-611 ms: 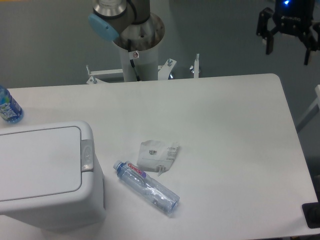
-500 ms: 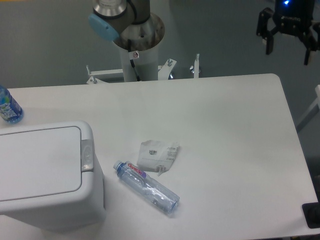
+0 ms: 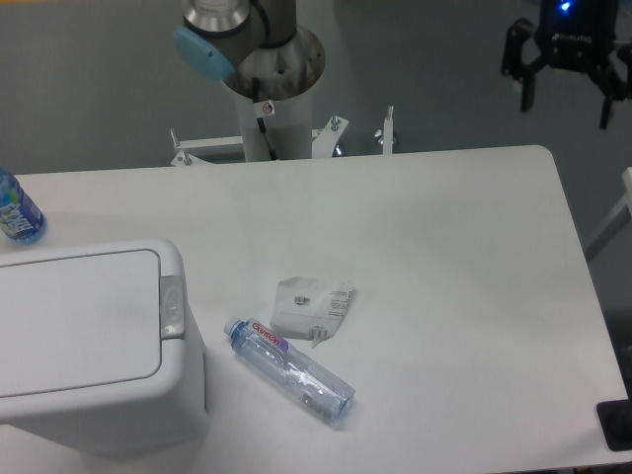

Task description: Open the trash can

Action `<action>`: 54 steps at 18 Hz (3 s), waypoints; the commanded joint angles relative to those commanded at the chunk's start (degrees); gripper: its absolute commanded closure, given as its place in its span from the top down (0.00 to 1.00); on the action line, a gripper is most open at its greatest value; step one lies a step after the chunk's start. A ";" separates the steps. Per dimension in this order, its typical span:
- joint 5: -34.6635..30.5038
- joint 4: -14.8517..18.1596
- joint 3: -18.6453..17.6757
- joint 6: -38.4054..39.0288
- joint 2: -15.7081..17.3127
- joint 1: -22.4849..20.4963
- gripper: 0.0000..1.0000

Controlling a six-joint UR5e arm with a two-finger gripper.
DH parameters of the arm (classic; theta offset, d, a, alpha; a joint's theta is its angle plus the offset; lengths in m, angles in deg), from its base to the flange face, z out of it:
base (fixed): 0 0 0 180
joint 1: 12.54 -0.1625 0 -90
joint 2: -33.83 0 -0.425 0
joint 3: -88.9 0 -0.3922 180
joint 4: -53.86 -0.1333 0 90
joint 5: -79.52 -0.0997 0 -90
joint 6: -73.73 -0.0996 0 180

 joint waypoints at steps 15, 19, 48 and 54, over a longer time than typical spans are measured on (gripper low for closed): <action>8.95 -0.98 -0.61 38.86 -3.96 16.79 1.00; 13.97 -3.09 -0.53 47.47 -5.63 19.43 1.00; 13.88 -8.89 -2.11 61.65 -9.15 29.11 1.00; 13.71 -9.42 -2.11 61.65 -9.23 29.19 1.00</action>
